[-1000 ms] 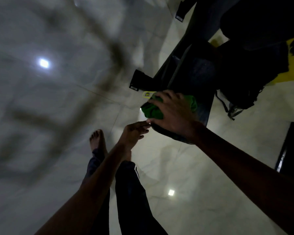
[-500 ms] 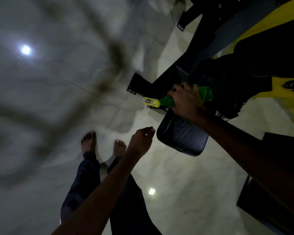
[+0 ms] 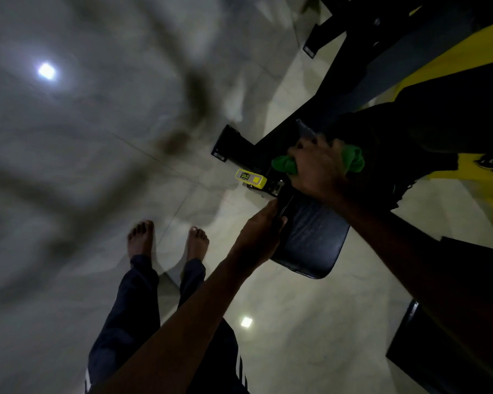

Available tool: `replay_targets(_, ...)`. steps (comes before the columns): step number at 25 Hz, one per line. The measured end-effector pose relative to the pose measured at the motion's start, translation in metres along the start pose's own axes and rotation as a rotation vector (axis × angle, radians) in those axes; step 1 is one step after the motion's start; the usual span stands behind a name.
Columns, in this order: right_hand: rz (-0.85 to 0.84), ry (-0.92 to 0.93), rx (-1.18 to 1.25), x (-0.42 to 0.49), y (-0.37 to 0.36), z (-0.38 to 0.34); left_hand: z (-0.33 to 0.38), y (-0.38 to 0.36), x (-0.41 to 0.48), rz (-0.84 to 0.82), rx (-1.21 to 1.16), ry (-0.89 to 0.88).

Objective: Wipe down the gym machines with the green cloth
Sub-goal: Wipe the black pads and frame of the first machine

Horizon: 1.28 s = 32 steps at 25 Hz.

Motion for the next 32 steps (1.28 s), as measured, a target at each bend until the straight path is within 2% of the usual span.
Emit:
replay_targets(4, 0.035, 0.147, 0.079, -0.018, -0.006, -0.01, 0.005, 0.0, 0.005, 0.042, 0.054, -0.031)
replay_targets(8, 0.049, -0.023, 0.02, 0.038, 0.004, 0.042, 0.012, 0.012, -0.003, 0.066, 0.16, 0.006)
replay_targets(11, -0.03, -0.154, 0.056, 0.067, 0.006, 0.063, 0.013, 0.01, 0.001, 0.04, 0.085, -0.018)
replay_targets(14, -0.039, -0.073, -0.037, 0.051, 0.002, 0.043, 0.007, 0.005, 0.007, 0.01, 0.072, -0.002)
replay_targets(17, 0.022, 0.018, -0.004, 0.038, 0.003, 0.034, 0.007, 0.006, 0.009, 0.027, 0.073, -0.045)
replay_targets(21, -0.007, -0.101, 0.042, 0.068, 0.006, 0.052, 0.012, 0.007, 0.008, 0.025, 0.08, -0.052)
replay_targets(25, -0.109, -0.227, 0.245, 0.085, 0.001, 0.072, 0.02, 0.012, 0.002, 0.044, 0.092, -0.062)
replay_targets(29, 0.111, -0.108, 0.201, 0.046, 0.014, 0.059, 0.023, 0.017, -0.005, 0.058, 0.151, -0.023)
replay_targets(32, 0.113, -0.079, 0.185, 0.042, 0.012, 0.058, 0.023, 0.015, -0.001, 0.064, 0.141, -0.016)
Point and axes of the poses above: each hand's wrist, its own x-axis towards the middle knuckle, its own y-axis out of the back of the hand, z = x × y, the point moved 9 cm from there along x, towards the middle knuckle, and after that the axes turned 2 degrees about -z, right-handed, at the moved point
